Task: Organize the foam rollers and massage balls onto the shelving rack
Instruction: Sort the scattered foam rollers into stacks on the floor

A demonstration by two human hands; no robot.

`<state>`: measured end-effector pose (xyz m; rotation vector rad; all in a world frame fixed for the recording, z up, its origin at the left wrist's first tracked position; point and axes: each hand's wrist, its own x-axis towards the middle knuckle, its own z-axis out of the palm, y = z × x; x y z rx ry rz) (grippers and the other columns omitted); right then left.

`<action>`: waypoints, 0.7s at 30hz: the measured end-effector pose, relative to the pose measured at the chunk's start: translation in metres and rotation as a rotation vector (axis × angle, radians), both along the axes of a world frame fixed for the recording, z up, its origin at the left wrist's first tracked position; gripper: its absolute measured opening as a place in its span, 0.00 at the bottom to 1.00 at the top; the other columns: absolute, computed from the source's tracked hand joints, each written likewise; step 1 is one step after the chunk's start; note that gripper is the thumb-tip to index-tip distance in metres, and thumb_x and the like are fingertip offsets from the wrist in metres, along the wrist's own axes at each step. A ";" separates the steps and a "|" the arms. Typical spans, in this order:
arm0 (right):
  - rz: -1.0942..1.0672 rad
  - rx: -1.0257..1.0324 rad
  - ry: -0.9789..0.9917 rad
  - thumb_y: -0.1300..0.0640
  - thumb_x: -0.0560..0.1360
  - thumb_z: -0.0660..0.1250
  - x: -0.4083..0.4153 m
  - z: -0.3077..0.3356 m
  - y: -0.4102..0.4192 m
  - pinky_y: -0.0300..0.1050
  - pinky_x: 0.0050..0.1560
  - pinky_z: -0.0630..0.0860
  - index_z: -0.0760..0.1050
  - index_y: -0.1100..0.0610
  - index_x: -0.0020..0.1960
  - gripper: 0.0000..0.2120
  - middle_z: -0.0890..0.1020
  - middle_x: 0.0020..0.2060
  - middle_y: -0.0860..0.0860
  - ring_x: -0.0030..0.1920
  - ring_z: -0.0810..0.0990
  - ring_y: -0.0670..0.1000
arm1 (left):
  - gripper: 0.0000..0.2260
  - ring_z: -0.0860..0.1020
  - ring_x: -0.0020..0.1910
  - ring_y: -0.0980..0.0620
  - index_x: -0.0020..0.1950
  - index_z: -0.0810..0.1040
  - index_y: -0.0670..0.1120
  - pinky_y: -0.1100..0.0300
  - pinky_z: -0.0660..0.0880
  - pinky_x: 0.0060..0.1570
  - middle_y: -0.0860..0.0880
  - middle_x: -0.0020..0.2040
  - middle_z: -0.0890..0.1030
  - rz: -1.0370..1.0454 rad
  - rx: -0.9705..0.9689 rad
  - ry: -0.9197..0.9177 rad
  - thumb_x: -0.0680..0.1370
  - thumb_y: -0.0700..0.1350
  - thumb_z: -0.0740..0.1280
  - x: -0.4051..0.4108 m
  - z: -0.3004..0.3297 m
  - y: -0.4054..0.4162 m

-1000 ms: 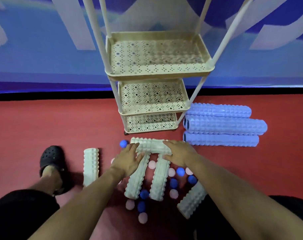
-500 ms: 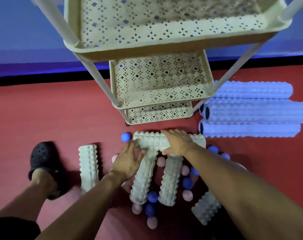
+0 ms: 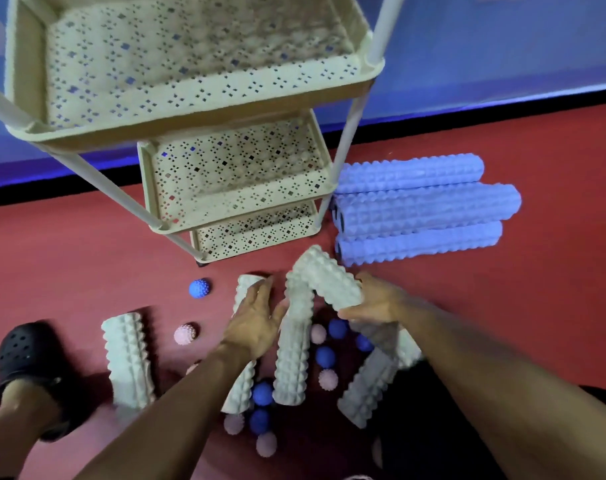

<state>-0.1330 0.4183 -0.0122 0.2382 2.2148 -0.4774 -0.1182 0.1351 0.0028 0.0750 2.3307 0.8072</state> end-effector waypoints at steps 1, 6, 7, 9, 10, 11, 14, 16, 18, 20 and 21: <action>-0.084 -0.017 -0.001 0.24 0.53 0.74 0.009 0.002 0.022 0.51 0.59 0.77 0.70 0.50 0.64 0.48 0.79 0.57 0.45 0.57 0.80 0.50 | 0.31 0.62 0.77 0.49 0.81 0.52 0.52 0.52 0.60 0.75 0.51 0.80 0.55 -0.008 0.015 0.007 0.82 0.63 0.52 0.000 0.003 0.016; -0.584 -0.127 0.063 0.36 0.64 0.78 0.052 0.013 0.110 0.42 0.43 0.80 0.83 0.52 0.51 0.25 0.86 0.45 0.48 0.39 0.84 0.44 | 0.28 0.63 0.76 0.47 0.80 0.58 0.49 0.55 0.59 0.74 0.49 0.78 0.60 -0.081 0.077 0.036 0.83 0.59 0.57 0.001 0.017 0.094; -0.671 -0.134 0.077 0.38 0.67 0.78 0.057 0.016 0.120 0.40 0.36 0.77 0.83 0.52 0.47 0.19 0.84 0.40 0.47 0.34 0.81 0.43 | 0.27 0.63 0.75 0.47 0.79 0.60 0.48 0.54 0.60 0.74 0.48 0.77 0.61 -0.102 0.082 0.046 0.82 0.59 0.57 0.000 0.017 0.108; -0.794 -0.118 0.099 0.39 0.71 0.75 0.063 0.019 0.138 0.36 0.31 0.71 0.78 0.50 0.41 0.15 0.79 0.35 0.46 0.31 0.75 0.42 | 0.26 0.65 0.74 0.46 0.77 0.62 0.48 0.54 0.62 0.71 0.48 0.75 0.63 -0.128 0.081 0.054 0.82 0.58 0.59 -0.002 0.019 0.133; -0.887 -0.116 0.111 0.40 0.71 0.75 0.065 0.016 0.146 0.34 0.29 0.70 0.77 0.50 0.41 0.15 0.79 0.35 0.46 0.31 0.75 0.42 | 0.26 0.65 0.74 0.47 0.77 0.62 0.48 0.55 0.62 0.71 0.49 0.75 0.63 -0.132 0.084 0.046 0.82 0.58 0.59 -0.002 0.019 0.144; -0.998 -0.114 0.107 0.40 0.72 0.75 0.065 0.010 0.152 0.34 0.28 0.71 0.77 0.52 0.43 0.16 0.80 0.37 0.48 0.33 0.77 0.45 | 0.26 0.65 0.74 0.48 0.77 0.61 0.49 0.55 0.62 0.71 0.50 0.75 0.63 -0.135 0.089 0.040 0.82 0.59 0.58 -0.002 0.018 0.153; -1.353 -0.198 0.105 0.34 0.63 0.76 0.064 -0.017 0.168 0.47 0.44 0.82 0.78 0.59 0.55 0.34 0.84 0.47 0.54 0.44 0.84 0.55 | 0.27 0.64 0.74 0.50 0.78 0.60 0.51 0.54 0.62 0.72 0.52 0.75 0.62 -0.156 0.093 0.035 0.82 0.60 0.57 -0.004 0.014 0.169; -1.538 -0.269 0.069 0.28 0.52 0.75 0.062 -0.039 0.179 0.56 0.52 0.83 0.77 0.60 0.60 0.47 0.85 0.49 0.55 0.46 0.85 0.58 | 0.26 0.64 0.74 0.52 0.78 0.60 0.52 0.55 0.61 0.72 0.53 0.75 0.62 -0.161 0.095 0.045 0.82 0.59 0.58 -0.006 0.009 0.171; -1.672 -0.333 0.059 0.29 0.55 0.76 0.059 -0.076 0.193 0.58 0.51 0.83 0.77 0.60 0.56 0.42 0.84 0.46 0.57 0.44 0.86 0.59 | 0.26 0.65 0.73 0.54 0.79 0.59 0.54 0.57 0.60 0.71 0.53 0.75 0.63 -0.146 0.087 0.047 0.82 0.59 0.58 -0.007 0.001 0.166; -1.729 -0.371 0.031 0.30 0.56 0.76 0.051 -0.086 0.194 0.60 0.50 0.83 0.77 0.60 0.52 0.40 0.84 0.44 0.58 0.43 0.85 0.61 | 0.26 0.64 0.74 0.54 0.79 0.59 0.55 0.59 0.59 0.72 0.53 0.75 0.63 -0.124 0.086 0.044 0.82 0.59 0.59 -0.009 -0.006 0.159; -1.727 -0.375 0.034 0.30 0.56 0.75 0.050 -0.095 0.195 0.60 0.49 0.83 0.78 0.61 0.51 0.39 0.85 0.42 0.58 0.41 0.85 0.60 | 0.26 0.63 0.75 0.54 0.79 0.60 0.55 0.60 0.58 0.72 0.54 0.75 0.63 -0.112 0.090 0.036 0.81 0.59 0.60 -0.009 -0.008 0.154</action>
